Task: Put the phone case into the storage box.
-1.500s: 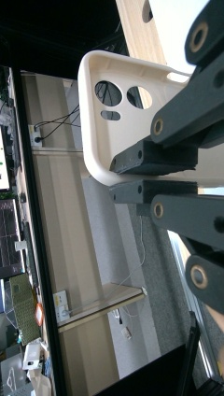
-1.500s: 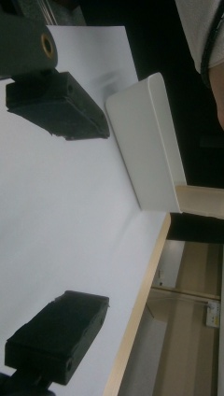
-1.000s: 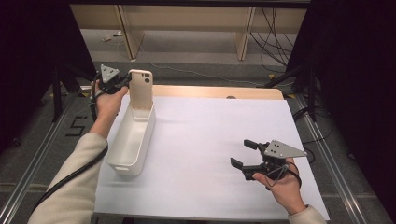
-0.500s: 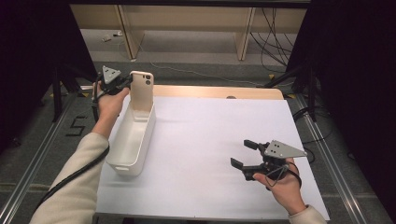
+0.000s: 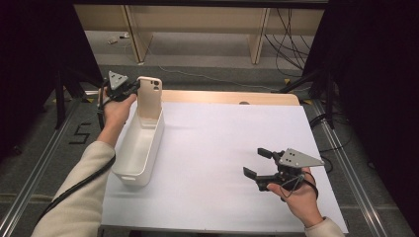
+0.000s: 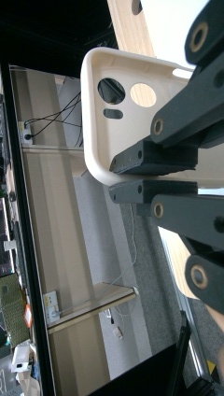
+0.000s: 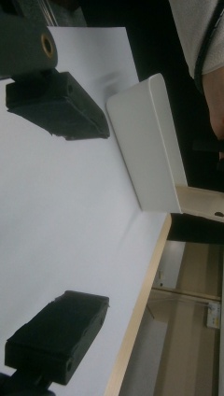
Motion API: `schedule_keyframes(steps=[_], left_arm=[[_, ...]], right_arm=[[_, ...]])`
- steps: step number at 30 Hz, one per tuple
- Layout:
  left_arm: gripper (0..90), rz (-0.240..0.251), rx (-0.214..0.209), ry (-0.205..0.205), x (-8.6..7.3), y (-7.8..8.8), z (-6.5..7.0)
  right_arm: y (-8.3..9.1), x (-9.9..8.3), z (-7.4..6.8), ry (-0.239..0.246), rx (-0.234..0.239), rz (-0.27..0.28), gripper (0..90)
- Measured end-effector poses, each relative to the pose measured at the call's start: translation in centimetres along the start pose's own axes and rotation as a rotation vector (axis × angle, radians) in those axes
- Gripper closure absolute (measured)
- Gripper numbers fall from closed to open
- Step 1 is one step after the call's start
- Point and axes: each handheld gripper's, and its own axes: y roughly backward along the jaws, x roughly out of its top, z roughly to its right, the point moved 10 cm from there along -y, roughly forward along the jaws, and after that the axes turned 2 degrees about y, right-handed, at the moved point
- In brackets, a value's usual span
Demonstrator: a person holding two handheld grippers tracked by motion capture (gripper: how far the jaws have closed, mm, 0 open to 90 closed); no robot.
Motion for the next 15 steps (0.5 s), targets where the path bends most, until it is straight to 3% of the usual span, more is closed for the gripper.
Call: schedule_keyframes(steps=[2,3,15], left_arm=[[84.7,-0.001,0.001,0.001,-0.05,-0.03,0.0],[84.7,-0.002,0.001,0.0,-0.07,-0.04,-0.01],[84.7,-0.016,0.005,0.002,-0.57,-0.22,-0.27]], right_arm=[[0.01,-0.03,-0.05,0.001,0.002,-0.006,16.8],[0.25,-0.25,0.03,0.004,-0.007,-0.034,16.8],[0.17,-0.19,-0.06,0.002,0.002,-0.026,16.8]])
